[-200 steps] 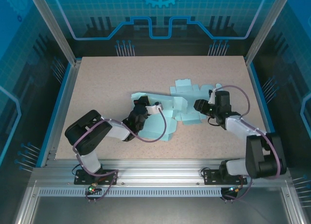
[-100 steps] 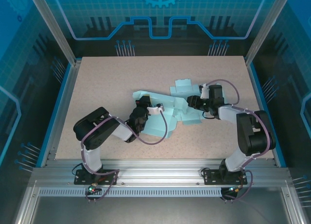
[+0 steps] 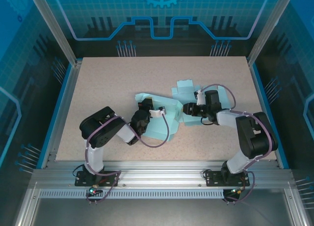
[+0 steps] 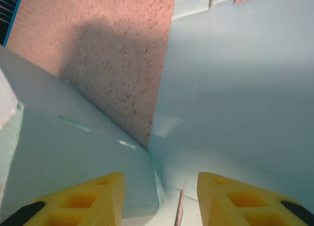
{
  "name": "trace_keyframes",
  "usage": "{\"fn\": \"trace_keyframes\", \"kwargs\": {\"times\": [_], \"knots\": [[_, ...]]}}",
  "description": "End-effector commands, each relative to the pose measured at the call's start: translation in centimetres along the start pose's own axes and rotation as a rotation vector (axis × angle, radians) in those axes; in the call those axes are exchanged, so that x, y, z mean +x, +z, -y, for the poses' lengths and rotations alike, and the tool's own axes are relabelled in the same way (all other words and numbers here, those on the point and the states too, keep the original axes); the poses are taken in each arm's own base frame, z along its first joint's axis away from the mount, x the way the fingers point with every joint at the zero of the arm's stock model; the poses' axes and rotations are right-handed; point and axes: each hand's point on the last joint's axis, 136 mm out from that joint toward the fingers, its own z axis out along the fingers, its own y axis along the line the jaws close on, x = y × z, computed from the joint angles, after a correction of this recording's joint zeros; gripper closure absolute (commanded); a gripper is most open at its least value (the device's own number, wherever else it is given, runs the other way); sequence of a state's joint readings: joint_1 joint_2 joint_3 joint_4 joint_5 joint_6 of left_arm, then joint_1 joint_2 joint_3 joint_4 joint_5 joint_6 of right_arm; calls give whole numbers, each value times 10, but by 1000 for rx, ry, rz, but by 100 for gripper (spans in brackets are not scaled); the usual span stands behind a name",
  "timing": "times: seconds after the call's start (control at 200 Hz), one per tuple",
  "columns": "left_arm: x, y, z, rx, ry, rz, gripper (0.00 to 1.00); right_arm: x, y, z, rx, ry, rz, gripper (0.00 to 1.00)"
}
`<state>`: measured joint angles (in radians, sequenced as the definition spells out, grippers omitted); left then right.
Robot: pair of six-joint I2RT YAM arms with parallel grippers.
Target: Fold the paper box
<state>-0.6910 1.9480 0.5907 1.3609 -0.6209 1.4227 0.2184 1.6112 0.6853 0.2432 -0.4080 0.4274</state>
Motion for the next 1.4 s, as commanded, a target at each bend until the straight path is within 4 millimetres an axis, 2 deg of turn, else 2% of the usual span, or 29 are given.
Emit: {"fn": "trace_keyframes", "kwargs": {"times": [0.0, 0.225, 0.53, 0.961, 1.141, 1.396], "knots": [[-7, -2, 1, -7, 3, 40, 100, 4, -3, -16, -19, -76, 10, 54], [-7, -1, 6, 1, 22, 35, 100, 17, 1, -24, -27, -111, -14, 48], [-6, -1, 6, 1, 27, 33, 100, 22, 7, -45, -61, -167, -8, 47], [-6, 1, 6, -1, 33, 28, 100, 34, 6, -54, -66, -191, -11, 46], [-7, 0, 7, 1, 32, 35, 100, 28, 8, -49, -21, -198, 7, 45], [-8, -1, 8, 6, 32, 43, 100, 8, 29, -46, 67, -223, 48, 46]]}}
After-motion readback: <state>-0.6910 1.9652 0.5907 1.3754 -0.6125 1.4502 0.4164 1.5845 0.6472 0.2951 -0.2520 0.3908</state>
